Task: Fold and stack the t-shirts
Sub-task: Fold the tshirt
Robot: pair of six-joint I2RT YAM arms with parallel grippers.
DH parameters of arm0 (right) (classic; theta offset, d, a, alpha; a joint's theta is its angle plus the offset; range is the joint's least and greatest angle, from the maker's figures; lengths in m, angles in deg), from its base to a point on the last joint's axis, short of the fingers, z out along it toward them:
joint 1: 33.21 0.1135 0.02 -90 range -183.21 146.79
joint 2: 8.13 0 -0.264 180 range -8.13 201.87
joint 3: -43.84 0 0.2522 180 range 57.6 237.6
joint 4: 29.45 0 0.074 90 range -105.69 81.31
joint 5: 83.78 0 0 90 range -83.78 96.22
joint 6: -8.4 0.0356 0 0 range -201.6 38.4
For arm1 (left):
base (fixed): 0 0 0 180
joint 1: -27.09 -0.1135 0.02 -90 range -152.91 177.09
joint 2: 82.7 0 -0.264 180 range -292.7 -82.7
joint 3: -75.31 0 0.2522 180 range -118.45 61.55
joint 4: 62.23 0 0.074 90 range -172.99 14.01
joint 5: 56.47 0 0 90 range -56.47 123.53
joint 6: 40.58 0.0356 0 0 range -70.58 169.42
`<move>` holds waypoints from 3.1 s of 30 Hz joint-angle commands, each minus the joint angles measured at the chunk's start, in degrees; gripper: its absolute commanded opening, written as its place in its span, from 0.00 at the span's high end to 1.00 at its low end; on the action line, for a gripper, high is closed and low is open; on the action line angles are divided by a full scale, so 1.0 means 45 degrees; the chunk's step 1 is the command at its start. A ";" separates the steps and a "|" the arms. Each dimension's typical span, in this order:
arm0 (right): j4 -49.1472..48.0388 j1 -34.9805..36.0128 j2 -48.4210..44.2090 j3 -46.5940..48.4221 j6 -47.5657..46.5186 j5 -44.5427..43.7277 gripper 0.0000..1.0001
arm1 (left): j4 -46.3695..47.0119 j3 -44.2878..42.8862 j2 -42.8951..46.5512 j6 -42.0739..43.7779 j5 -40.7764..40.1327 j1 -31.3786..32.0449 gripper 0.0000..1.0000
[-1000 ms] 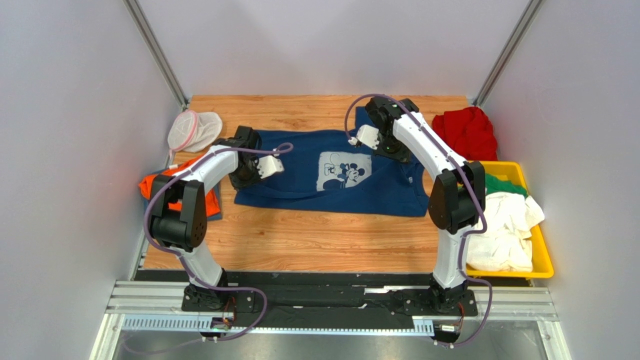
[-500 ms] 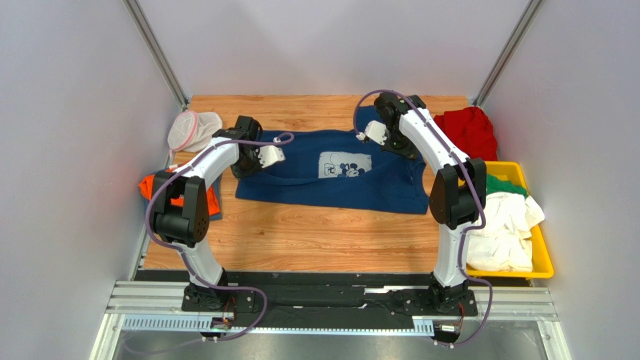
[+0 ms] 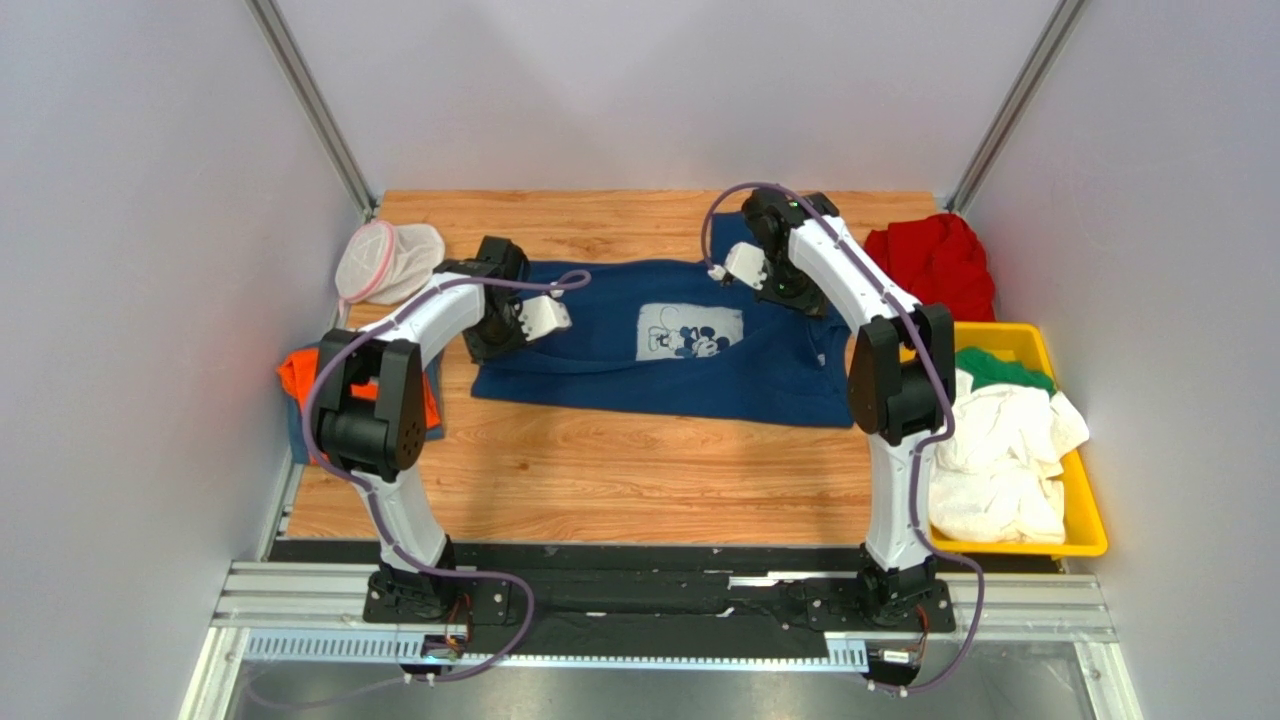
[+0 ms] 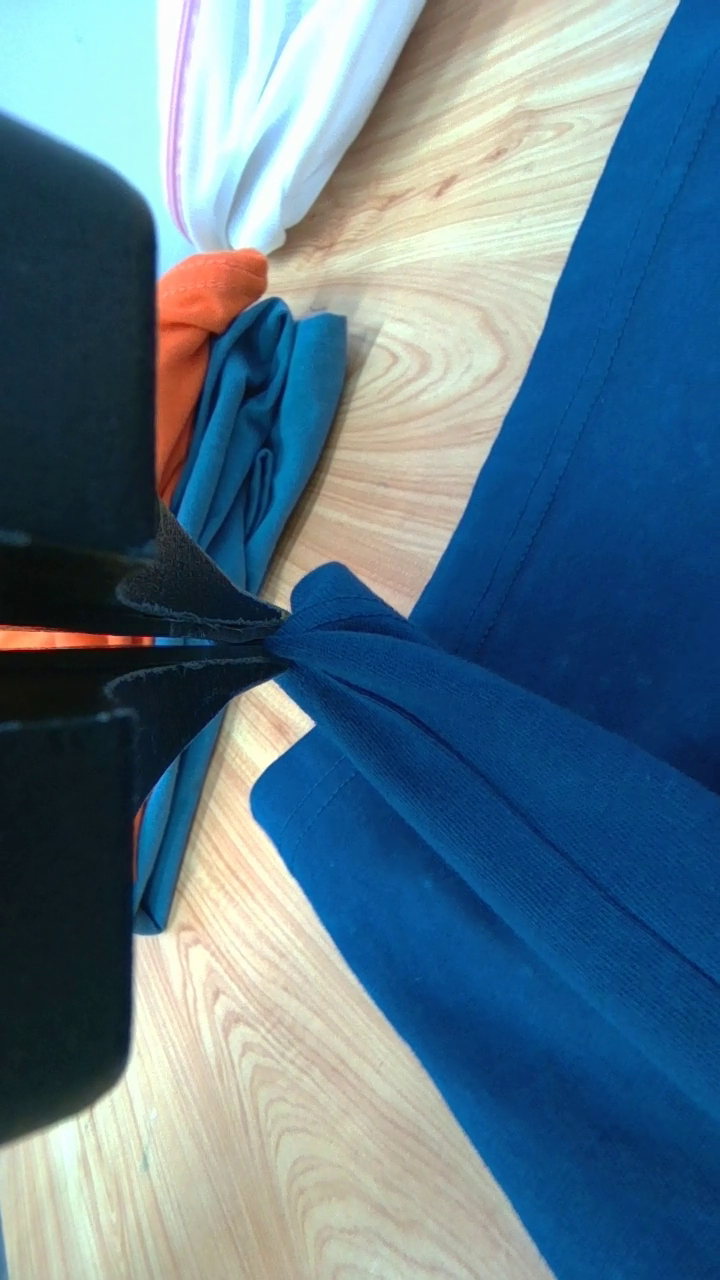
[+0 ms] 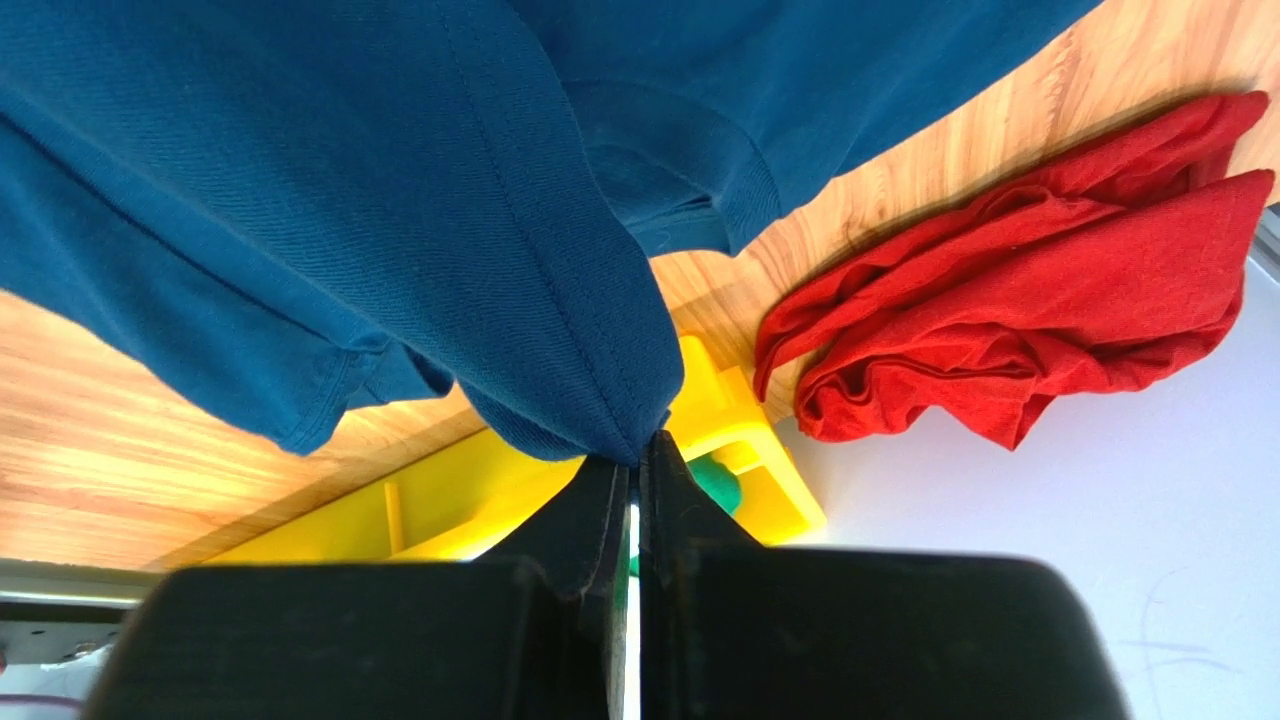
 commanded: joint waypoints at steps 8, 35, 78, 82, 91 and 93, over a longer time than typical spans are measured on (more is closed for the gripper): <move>-0.0871 -0.0069 0.0311 0.0752 0.0159 -0.0619 1.00 | 0.0133 -0.0452 -0.0184 -0.0087 -0.0152 -0.0096 1.00; -0.3000 -0.0303 0.0721 -0.1943 0.1077 -0.1244 0.77 | 0.0679 -0.1175 -0.0965 -0.0867 -0.1185 -0.0057 0.91; -0.3723 -0.0069 -0.1624 -0.3095 0.3929 0.2662 0.39 | 0.2418 0.0036 0.0402 -0.1883 -0.1343 0.0119 0.17; -0.3977 -0.0069 -0.1194 -0.2920 0.3812 0.2623 0.39 | 0.2477 0.0055 0.0421 -0.1981 -0.1265 0.0138 0.16; -0.4465 -0.0069 0.0407 -0.1809 0.3695 0.2525 0.39 | 0.2692 0.0290 0.0402 -0.1903 -0.1421 0.0138 0.16; -0.4543 -0.0069 0.0816 -0.1515 0.3656 0.2409 0.39 | 0.2731 0.0348 0.0441 -0.1883 -0.1440 0.0138 0.16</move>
